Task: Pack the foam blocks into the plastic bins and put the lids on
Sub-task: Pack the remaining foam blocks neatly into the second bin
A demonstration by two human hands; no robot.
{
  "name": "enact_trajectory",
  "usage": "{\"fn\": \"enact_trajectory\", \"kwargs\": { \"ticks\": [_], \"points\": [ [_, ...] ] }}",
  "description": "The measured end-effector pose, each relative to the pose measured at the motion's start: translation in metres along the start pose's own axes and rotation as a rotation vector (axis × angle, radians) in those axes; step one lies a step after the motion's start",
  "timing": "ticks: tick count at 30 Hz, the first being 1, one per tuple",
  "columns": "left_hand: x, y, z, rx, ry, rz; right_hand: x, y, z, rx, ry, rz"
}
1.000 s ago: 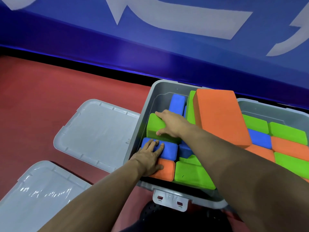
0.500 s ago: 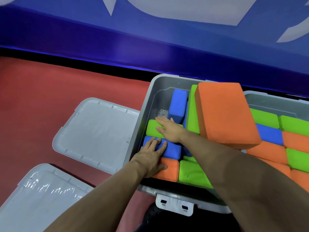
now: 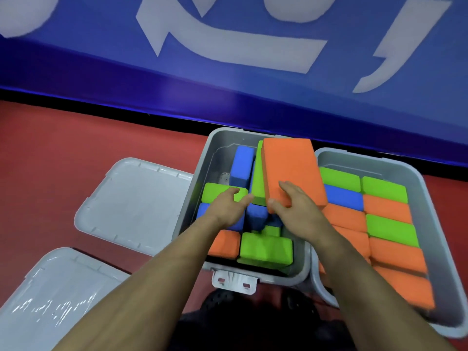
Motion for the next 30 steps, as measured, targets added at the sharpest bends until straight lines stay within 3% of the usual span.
{"fn": "enact_trajectory", "kwargs": {
  "ticks": [4,8,17,21,30],
  "points": [
    [0.023,-0.031,0.006,0.073,0.135,0.324,0.012,0.009,0.008,-0.082,-0.037,0.155],
    [0.008,-0.072,0.002,0.117,0.296,0.596,-0.002,0.052,0.013,0.048,0.052,0.13],
    [0.015,-0.123,-0.017,0.074,0.394,0.817,0.025,0.062,0.015,-0.147,-0.004,0.15],
    [0.01,-0.107,-0.023,0.193,0.402,0.916,0.034,0.069,0.011,-0.158,-0.026,0.139],
    [-0.04,0.0,-0.008,0.415,0.348,0.937,0.031,0.055,0.003,-0.137,0.053,0.144]
  ]
}}
Point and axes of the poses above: each hand's wrist, its own z-axis away from the middle knuckle, its own y-axis out of the back of the hand, x = y × z, the point moved 10 cm from there along -z, towards the middle knuckle, and after that the axes turned 4 degrees about -y, right-handed, at the moved point
